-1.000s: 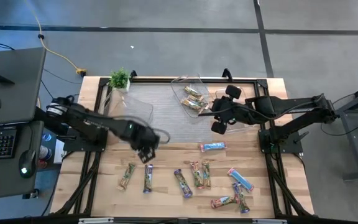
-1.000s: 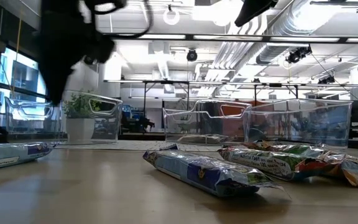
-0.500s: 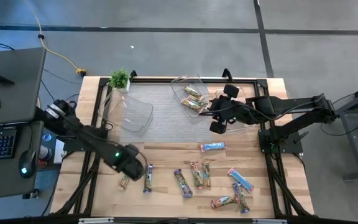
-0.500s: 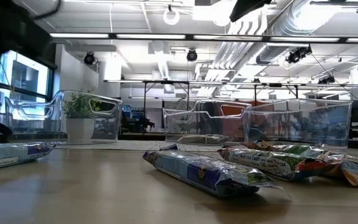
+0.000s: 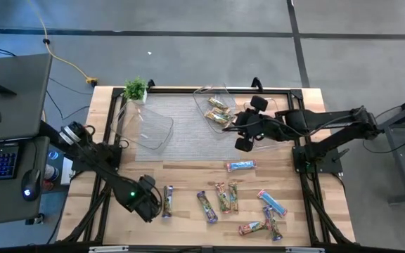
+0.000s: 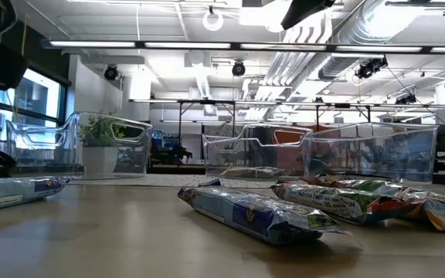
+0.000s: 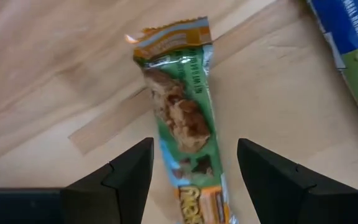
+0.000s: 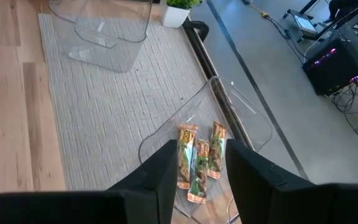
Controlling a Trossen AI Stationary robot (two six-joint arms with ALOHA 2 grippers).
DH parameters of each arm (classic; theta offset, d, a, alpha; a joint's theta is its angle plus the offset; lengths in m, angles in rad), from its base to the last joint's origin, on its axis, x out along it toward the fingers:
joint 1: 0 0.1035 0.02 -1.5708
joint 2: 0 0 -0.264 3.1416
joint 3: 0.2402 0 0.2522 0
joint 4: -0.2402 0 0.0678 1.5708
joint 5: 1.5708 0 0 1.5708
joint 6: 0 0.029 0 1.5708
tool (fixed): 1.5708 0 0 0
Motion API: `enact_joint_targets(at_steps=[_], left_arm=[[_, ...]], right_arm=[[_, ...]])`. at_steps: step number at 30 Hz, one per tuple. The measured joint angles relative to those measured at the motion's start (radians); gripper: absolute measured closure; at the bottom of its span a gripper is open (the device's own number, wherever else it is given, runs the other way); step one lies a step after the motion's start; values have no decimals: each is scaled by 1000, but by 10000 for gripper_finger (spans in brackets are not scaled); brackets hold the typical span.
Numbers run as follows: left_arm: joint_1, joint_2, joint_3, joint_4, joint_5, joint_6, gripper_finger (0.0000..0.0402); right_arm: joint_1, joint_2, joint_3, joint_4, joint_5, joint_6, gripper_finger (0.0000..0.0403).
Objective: Pick and place Granola Bars by type
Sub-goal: Put the yellow granola bar into the middle transparent bin
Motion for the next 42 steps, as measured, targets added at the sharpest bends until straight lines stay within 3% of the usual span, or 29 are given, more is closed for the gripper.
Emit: enact_joint_targets(at_steps=[8,17,24,29,34,38,42], left_arm=[[0,55,5,-3,2,0,189],[0,51,1,20,-64,32,294],[40,-50,-2,-4,-216,62,348],[160,-160,0,7,-425,346,340],[365,-239,0,99,-586,779,336],[566,-254,0,333,-596,1187,335],[760,-234,2,647,-519,1530,335]], right_arm=[[0,41,0,53,-5,-49,284],[0,66,0,105,-51,-101,284],[0,66,0,108,-93,-113,284],[0,66,0,108,-97,-113,284],[0,66,0,70,-121,-75,284],[0,66,0,11,-140,5,284],[0,68,0,-49,-132,85,284]])
